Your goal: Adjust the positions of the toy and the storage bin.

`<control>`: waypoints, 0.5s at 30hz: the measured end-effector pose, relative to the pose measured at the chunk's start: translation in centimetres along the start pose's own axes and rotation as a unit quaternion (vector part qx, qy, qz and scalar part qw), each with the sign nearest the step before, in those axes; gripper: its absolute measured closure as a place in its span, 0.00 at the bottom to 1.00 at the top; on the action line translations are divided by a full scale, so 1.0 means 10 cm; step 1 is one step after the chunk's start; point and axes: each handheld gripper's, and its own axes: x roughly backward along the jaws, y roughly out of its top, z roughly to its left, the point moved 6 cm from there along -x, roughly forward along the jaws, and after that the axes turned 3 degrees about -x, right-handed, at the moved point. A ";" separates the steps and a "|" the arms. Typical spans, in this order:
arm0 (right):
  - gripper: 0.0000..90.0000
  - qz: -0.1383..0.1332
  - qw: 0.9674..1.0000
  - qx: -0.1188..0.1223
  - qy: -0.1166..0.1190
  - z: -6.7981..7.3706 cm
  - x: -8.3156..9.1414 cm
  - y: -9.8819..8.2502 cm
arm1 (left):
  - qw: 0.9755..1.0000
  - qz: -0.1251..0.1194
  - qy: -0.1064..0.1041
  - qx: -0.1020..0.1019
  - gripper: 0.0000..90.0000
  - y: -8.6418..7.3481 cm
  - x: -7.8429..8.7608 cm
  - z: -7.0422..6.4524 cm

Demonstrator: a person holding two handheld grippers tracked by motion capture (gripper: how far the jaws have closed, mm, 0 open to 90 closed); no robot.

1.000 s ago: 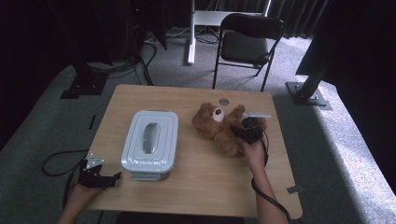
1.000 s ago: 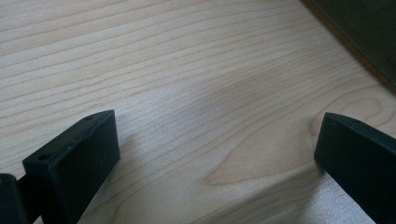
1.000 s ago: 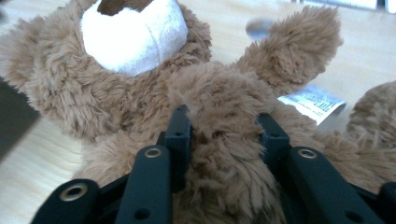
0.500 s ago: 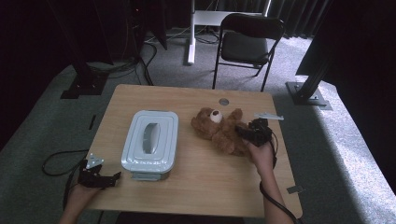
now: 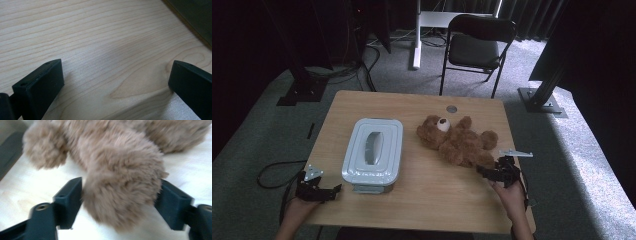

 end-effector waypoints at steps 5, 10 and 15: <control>0.68 0.008 1.000 0.024 0.000 0.13 0.03 -0.14 | 1.000 0.000 0.000 0.000 0.01 0.00 0.00 0.00; 0.72 0.015 0.999 0.037 0.033 0.40 0.03 -0.24 | 1.000 0.000 0.000 0.000 0.01 0.00 0.00 0.00; 0.72 0.026 0.994 0.061 0.088 0.80 -0.01 -0.25 | 1.000 0.000 0.000 0.000 0.01 0.00 0.00 0.00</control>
